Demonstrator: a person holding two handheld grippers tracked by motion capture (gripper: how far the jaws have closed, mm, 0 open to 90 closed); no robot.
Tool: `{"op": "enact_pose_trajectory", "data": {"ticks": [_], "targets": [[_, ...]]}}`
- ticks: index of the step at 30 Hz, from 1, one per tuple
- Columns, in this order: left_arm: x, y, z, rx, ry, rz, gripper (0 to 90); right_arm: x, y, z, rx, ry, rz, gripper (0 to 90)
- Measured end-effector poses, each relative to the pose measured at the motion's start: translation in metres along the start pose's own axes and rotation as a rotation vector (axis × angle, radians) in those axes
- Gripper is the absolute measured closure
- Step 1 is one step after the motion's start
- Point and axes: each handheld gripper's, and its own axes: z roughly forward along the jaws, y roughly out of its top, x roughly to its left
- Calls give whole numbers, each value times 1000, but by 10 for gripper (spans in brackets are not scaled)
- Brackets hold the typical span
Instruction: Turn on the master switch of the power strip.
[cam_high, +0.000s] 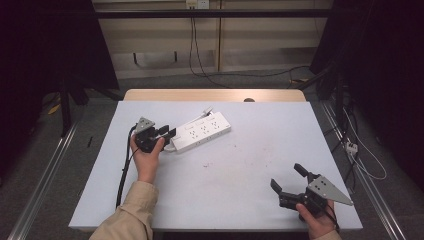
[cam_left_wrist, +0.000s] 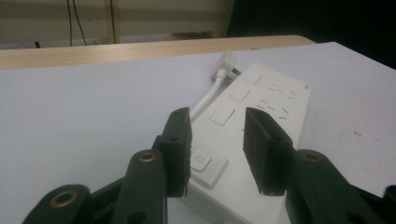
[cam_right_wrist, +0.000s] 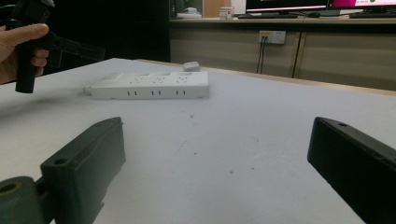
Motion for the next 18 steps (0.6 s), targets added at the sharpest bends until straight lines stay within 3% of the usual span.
{"op": "enact_pose_trajectory", "data": {"ticks": [18], "targets": [[5,-2,4,16,-6,-15,731,0,0,0,-1,2,-4,37]]}}
